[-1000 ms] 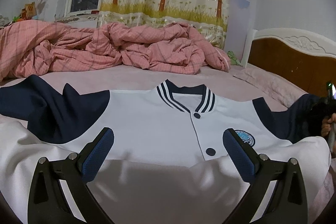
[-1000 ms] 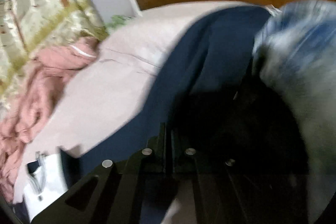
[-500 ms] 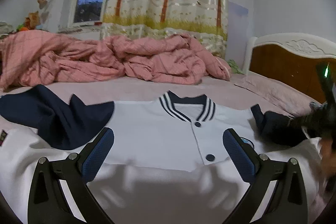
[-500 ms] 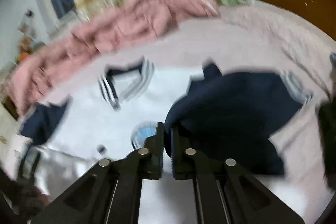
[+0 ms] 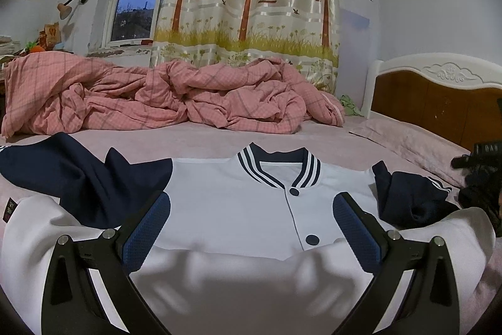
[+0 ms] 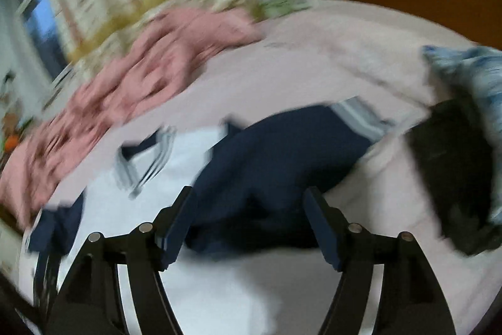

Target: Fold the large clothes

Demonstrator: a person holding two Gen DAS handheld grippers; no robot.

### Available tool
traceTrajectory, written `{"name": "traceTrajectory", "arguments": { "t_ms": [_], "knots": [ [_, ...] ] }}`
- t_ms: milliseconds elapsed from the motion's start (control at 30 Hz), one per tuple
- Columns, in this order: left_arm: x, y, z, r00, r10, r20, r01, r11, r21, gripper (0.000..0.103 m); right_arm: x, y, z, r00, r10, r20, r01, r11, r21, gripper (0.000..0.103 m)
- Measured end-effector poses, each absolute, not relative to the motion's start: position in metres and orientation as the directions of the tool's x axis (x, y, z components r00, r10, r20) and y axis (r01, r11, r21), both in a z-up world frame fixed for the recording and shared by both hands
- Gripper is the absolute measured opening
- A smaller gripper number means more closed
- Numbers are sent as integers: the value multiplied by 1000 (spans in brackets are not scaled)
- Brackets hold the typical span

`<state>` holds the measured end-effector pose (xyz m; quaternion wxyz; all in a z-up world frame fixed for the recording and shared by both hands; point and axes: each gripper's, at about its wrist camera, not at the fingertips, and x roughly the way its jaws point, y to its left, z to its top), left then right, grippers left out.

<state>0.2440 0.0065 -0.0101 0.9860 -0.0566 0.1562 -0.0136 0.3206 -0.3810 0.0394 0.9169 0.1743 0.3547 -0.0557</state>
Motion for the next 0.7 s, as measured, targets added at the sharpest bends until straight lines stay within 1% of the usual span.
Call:
{"name": "traceTrajectory", "arguments": {
  "t_ms": [100, 133, 233, 300, 367, 400, 433, 467, 500, 533, 567, 633, 700],
  "knots": [
    [244, 6, -10, 951, -45, -307, 10, 993, -115, 103, 340, -422, 33, 712, -29, -702, 341, 888, 309, 73],
    [244, 6, -10, 951, -45, -307, 10, 993, -116, 103, 351, -441, 22, 686, -24, -727, 394, 852, 344, 73],
    [244, 4, -10, 950, -50, -308, 15, 993, -115, 103, 379, -473, -12, 606, 9, -795, 500, 774, 389, 73],
    [244, 2, -11, 947, -70, -314, 36, 993, -112, 103, 394, -481, -31, 575, 17, -818, 527, 756, 387, 73],
    [245, 1, -12, 945, -78, -317, 46, 993, -107, 103, 401, -482, -38, 578, -23, -815, 534, 767, 357, 73],
    [245, 0, -12, 945, -81, -317, 50, 993, -105, 103, 406, -481, -42, 583, -29, -812, 522, 779, 347, 70],
    [245, -1, -12, 945, -86, -316, 55, 993, -104, 103, 409, -481, -45, 583, -36, -812, 521, 783, 339, 65],
    [245, -1, -12, 945, -89, -315, 60, 993, -103, 103, 411, -481, -46, 583, -65, -810, 528, 788, 317, 48],
    [244, -1, -12, 945, -90, -314, 61, 993, -101, 103, 412, -481, -46, 582, -93, -808, 534, 792, 294, 22],
    [244, -1, -11, 946, -90, -313, 61, 993, -101, 103, 414, -480, -46, 580, -116, -806, 535, 801, 269, 16],
    [243, 0, -11, 946, -91, -312, 62, 993, -102, 103, 414, -480, -44, 592, -104, -799, 518, 809, 278, 13],
    [243, 1, -11, 946, -92, -311, 60, 992, -110, 103, 409, -474, -29, 639, -81, -765, 479, 820, 313, 13],
    [243, 3, -10, 944, -89, -317, 54, 992, -118, 101, 401, -455, 0, 712, -13, -702, 371, 856, 360, 12]
  ]
}}
